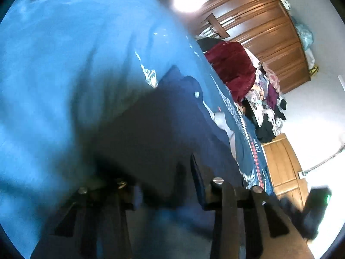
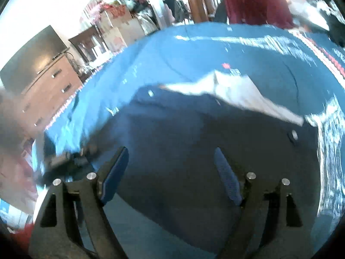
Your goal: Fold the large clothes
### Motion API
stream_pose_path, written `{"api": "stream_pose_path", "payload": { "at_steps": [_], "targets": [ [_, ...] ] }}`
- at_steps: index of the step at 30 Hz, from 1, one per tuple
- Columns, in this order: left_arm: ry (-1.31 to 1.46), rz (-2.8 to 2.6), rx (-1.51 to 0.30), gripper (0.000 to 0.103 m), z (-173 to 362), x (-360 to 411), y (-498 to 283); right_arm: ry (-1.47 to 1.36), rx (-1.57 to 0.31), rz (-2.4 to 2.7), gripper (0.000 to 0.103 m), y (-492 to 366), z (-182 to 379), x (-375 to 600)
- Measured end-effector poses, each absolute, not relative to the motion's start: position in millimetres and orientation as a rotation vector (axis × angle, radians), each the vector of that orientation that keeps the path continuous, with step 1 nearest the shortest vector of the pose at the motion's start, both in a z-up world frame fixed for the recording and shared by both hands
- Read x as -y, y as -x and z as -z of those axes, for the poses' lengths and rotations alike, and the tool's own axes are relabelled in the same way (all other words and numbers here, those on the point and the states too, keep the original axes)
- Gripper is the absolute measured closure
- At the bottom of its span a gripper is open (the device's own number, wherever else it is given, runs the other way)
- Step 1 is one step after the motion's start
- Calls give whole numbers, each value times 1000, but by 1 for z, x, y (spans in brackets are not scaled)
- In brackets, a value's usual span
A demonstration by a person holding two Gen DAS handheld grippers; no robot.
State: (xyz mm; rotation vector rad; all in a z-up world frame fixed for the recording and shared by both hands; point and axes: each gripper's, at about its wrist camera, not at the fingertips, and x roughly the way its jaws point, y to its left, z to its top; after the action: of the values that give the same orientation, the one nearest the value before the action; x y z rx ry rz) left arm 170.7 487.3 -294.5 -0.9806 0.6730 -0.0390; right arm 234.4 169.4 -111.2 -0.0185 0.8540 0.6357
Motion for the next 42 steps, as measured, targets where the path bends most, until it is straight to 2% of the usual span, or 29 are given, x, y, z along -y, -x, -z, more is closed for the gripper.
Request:
{"api": "stream_pose_path", "payload": {
  "at_steps": [4, 6, 14, 17, 21, 25, 27, 29, 31, 32, 34, 35, 36, 42],
  "targets": [
    [977, 22, -687, 52, 290, -486, -141, 40, -852, -673, 20, -228, 114, -194],
    [957, 24, -684, 45, 289, -486, -139, 60, -872, -679, 20, -223, 123, -202],
    [1034, -29, -723, 45, 296, -492, -137, 65, -909, -663, 20, -218, 127, -196],
    [1061, -61, -726, 50, 303, -496, -137, 63, -903, -649, 20, -219, 126, -194],
    [1049, -62, -691, 41, 299, -496, -153, 65, -902, -661, 20, -215, 124, -197],
    [1028, -30, -606, 44, 295, -492, -169, 80, -904, -667, 20, -218, 125, -201],
    [1024, -34, -607, 53, 303, -492, -176, 74, -907, -671, 19, -222, 125, -203],
    [1024, -39, -632, 58, 313, -494, -185, 63, -916, -678, 19, -229, 127, -208],
    [1053, -38, -605, 57, 314, -498, -187, 59, -927, -693, 19, -238, 127, -218],
    [1045, -34, -607, 61, 313, -499, -190, 58, -941, -711, 19, -247, 128, -228],
    [1010, -20, -598, 76, 309, -497, -195, 46, -973, -744, 19, -263, 128, -245],
    [981, -9, -598, 96, 306, -494, -197, 51, -992, -756, 19, -276, 128, -258],
    [923, -7, -601, 100, 300, -488, -199, 66, -1016, -767, 19, -289, 128, -273],
    [552, -29, -581, 100, 262, -434, -202, 188, -1280, -829, 18, -351, 157, -366]
  ]
}}
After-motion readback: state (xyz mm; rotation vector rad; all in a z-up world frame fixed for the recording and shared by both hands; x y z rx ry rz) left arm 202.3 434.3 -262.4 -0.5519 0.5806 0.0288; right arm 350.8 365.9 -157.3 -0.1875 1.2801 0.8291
